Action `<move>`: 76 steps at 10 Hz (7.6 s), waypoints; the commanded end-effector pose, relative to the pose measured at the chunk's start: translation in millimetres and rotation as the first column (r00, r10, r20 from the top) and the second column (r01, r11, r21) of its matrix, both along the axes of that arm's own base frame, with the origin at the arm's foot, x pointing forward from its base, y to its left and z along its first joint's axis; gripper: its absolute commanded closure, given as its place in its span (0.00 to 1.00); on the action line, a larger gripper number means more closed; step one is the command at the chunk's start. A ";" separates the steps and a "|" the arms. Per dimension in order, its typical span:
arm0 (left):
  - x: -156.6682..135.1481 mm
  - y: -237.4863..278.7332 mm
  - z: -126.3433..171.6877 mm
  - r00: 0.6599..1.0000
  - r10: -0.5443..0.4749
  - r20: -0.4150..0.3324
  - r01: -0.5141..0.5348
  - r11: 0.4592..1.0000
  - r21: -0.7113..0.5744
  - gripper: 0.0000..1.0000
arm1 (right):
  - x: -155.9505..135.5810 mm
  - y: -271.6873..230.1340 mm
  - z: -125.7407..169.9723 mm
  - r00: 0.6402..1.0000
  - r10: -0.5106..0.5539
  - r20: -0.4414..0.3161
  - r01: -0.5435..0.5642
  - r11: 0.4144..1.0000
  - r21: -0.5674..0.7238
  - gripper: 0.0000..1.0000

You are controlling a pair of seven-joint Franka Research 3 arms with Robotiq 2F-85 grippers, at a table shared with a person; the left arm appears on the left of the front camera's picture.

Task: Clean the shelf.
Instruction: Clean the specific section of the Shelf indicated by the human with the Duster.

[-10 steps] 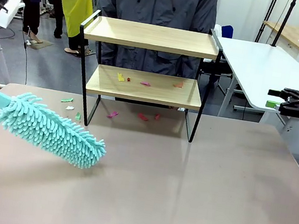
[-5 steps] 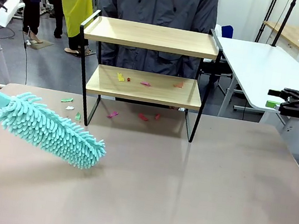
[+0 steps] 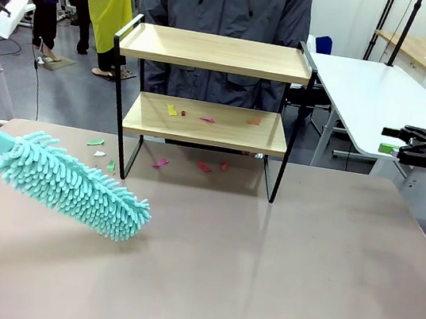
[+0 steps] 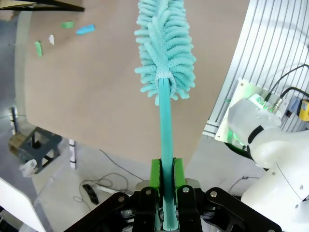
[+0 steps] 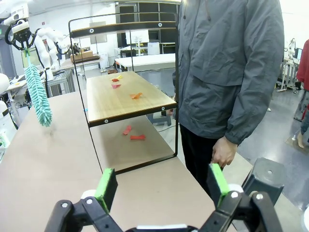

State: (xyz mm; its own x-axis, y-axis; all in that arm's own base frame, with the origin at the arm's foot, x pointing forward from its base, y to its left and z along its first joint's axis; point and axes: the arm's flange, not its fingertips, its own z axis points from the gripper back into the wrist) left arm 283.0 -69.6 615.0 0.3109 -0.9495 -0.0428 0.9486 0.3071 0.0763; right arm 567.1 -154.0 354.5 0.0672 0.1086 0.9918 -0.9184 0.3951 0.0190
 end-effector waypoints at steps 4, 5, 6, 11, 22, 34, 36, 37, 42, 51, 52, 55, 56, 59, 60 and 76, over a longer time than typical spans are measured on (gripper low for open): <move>-1.8 -0.5 3.6 1.000 -0.002 -0.005 0.001 1.000 -0.015 0.87 | 0.1 1.9 2.6 1.000 0.002 0.005 -0.002 1.000 0.000 0.00; -1.8 -0.5 3.6 1.000 -0.002 -0.005 0.001 1.000 -0.015 0.87 | 0.1 1.9 2.6 1.000 0.002 0.005 -0.002 1.000 0.000 0.00; -1.8 -0.5 3.6 1.000 -0.002 -0.005 0.001 1.000 -0.015 0.87 | 0.1 1.9 2.6 1.000 0.002 0.005 -0.002 1.000 0.000 0.00; -1.8 -0.5 3.6 1.000 -0.002 -0.005 0.001 1.000 -0.015 0.87 | 0.1 1.9 2.6 1.000 0.002 0.005 -0.002 1.000 0.000 0.00; -21.6 -97.9 -0.8 0.893 0.435 -0.118 -0.443 0.796 -0.414 0.87 | 0.1 1.9 2.6 1.000 0.002 0.005 -0.002 1.000 0.000 0.00; -52.7 -228.8 -75.2 0.758 0.634 -0.151 -0.628 0.648 -0.430 0.87 | 0.1 1.9 2.6 1.000 0.002 0.005 -0.002 1.000 0.000 0.00; -53.3 -239.2 -89.5 0.709 0.680 -0.187 -0.663 0.551 -0.507 0.87 | 0.1 1.9 2.6 1.000 0.002 0.005 -0.002 1.000 0.000 0.00; -51.9 -244.5 -97.4 0.660 0.729 -0.182 -0.694 0.498 -0.521 0.87 | 0.1 1.9 2.6 1.000 0.002 0.005 -0.002 1.000 0.000 0.00; -30.3 -309.3 -151.9 0.558 0.819 -0.138 -0.731 0.406 -0.549 0.87 | 0.1 1.9 2.6 1.000 0.002 0.005 -0.002 1.000 0.000 0.00; 23.1 -390.1 -221.9 0.399 0.906 -0.145 -0.670 0.179 -0.721 0.87 | 0.1 1.9 2.6 1.000 0.002 0.005 -0.002 1.000 0.000 0.00; 28.8 -395.3 -229.9 0.395 0.908 -0.141 -0.676 0.182 -0.714 0.87 | 0.1 1.9 2.6 1.000 0.002 0.005 -0.002 1.000 0.000 0.00; 40.5 -409.3 -251.7 0.389 0.910 -0.146 -0.683 0.178 -0.708 0.87 | 0.1 1.9 2.6 1.000 0.002 0.005 -0.002 1.000 0.000 0.00; 42.7 -411.4 -260.9 0.368 0.918 -0.149 -0.697 0.167 -0.697 0.87 | 0.1 1.9 2.6 1.000 0.002 0.005 -0.002 1.000 0.000 0.00; 52.3 -413.9 -283.7 0.345 0.921 -0.178 -0.786 0.180 -0.592 0.87 | 0.1 1.9 2.6 1.000 0.002 0.005 -0.002 1.000 0.000 0.00; 23.9 -387.7 -260.4 0.375 0.918 -0.128 -0.729 0.207 -0.652 0.87 | 0.1 1.9 2.6 1.000 0.002 0.005 -0.002 1.000 0.000 0.00; 34.9 -198.4 -246.2 0.145 0.979 0.146 -0.831 0.200 -0.519 0.87 | 0.1 1.9 2.6 1.000 0.002 0.005 -0.002 1.000 0.000 0.00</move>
